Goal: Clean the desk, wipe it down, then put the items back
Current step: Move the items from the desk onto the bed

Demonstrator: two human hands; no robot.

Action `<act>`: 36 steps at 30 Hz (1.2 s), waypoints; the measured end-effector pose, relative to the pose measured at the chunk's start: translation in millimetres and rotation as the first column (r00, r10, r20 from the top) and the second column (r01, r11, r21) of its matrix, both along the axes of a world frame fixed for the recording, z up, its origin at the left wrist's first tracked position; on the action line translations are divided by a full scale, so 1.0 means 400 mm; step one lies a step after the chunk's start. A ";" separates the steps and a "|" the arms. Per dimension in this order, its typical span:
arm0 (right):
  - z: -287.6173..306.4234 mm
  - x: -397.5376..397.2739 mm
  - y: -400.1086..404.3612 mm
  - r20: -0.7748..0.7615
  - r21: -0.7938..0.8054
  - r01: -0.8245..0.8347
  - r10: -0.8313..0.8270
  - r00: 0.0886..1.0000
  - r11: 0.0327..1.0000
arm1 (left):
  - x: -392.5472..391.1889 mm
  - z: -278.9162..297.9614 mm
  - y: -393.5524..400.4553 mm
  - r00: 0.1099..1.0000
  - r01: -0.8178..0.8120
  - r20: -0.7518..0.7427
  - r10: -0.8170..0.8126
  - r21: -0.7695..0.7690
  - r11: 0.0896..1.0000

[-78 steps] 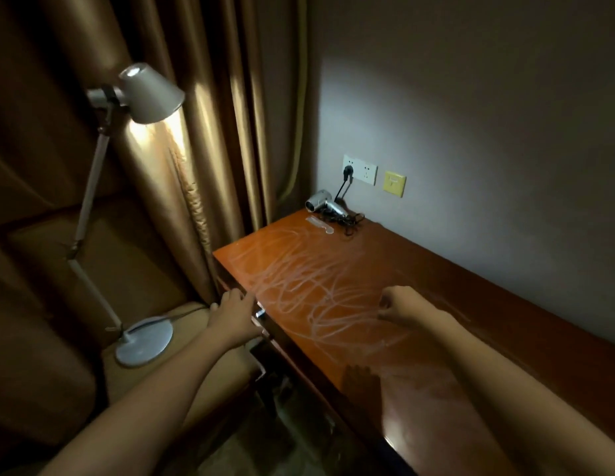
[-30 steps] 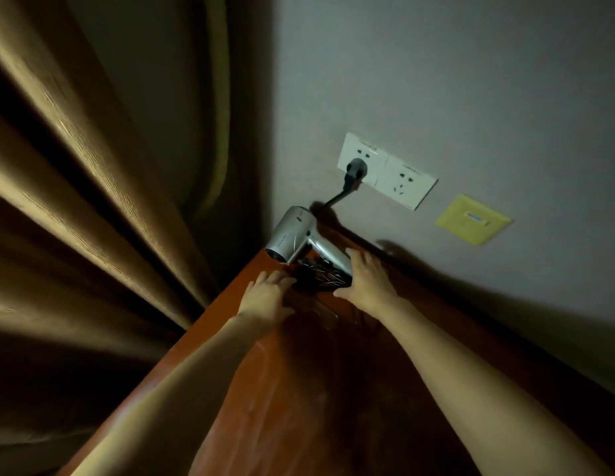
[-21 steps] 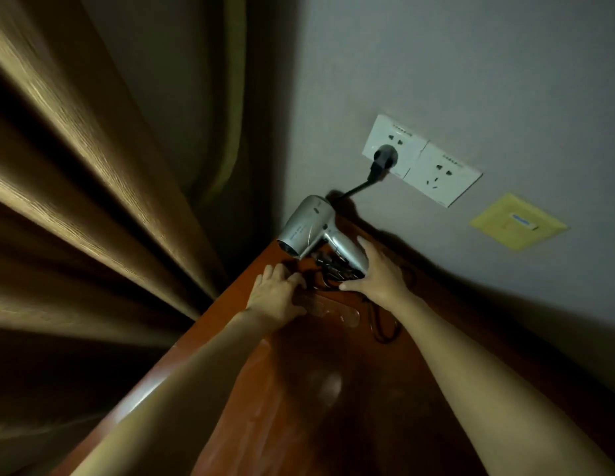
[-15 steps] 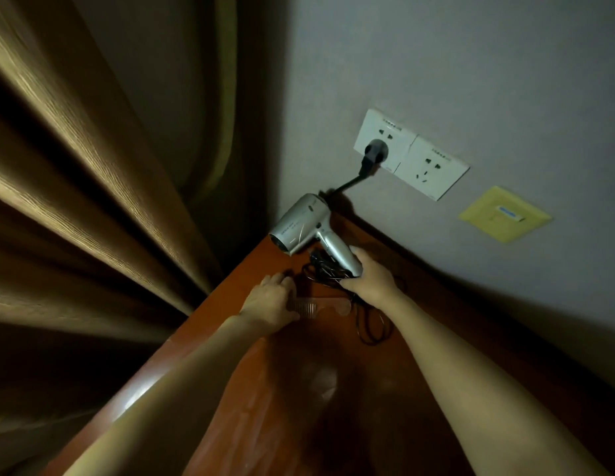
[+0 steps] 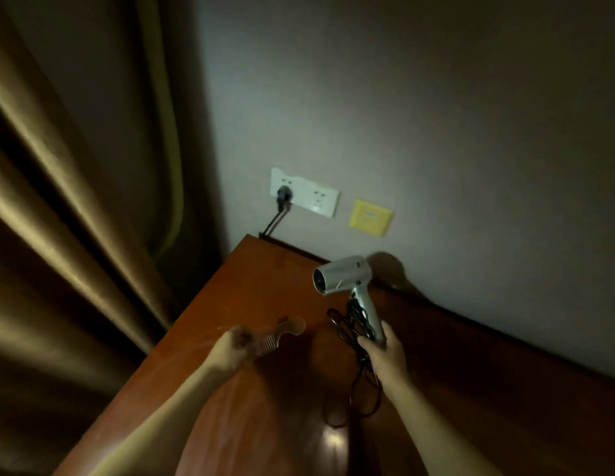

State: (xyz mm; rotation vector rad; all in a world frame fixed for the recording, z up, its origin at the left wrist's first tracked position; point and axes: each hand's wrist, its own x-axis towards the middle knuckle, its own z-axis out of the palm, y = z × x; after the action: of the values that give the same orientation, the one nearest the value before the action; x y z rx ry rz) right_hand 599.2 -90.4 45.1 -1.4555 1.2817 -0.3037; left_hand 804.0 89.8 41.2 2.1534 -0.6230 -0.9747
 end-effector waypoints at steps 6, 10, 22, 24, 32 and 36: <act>0.169 -0.392 0.032 0.079 -0.217 0.226 -0.214 0.974 0.950 | -0.318 0.154 -0.140 0.985 0.161 -0.026 -0.168 -0.174 0.972; 0.247 -0.725 0.104 0.102 -0.275 0.397 -0.384 0.918 0.876 | -0.598 0.238 -0.217 0.917 0.394 0.020 -0.399 -0.209 0.895; 0.305 -1.679 0.646 0.194 -0.270 0.920 -0.920 0.340 0.283 | -1.620 0.341 -0.157 0.342 0.920 0.114 -0.933 -0.245 0.307; 0.307 -1.784 0.769 0.238 -0.242 0.957 -0.946 0.218 0.159 | -1.783 0.353 -0.118 0.233 0.947 0.104 -0.967 -0.250 0.201; 0.288 -2.062 1.217 0.288 -0.171 0.915 -0.906 -0.309 -0.366 | -2.355 0.327 0.164 -0.194 0.957 -0.015 -0.981 -0.223 -0.186; 0.263 -2.187 1.407 0.265 -0.187 0.824 -0.835 -0.481 -0.534 | -2.637 0.297 0.331 -0.385 0.900 -0.017 -0.923 -0.229 -0.371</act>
State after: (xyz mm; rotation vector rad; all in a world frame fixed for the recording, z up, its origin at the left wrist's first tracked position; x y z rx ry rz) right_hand -275.6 472.3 150.1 0.2336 2.3811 -1.8873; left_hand -251.0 222.0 160.2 0.6543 -2.6060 -1.8130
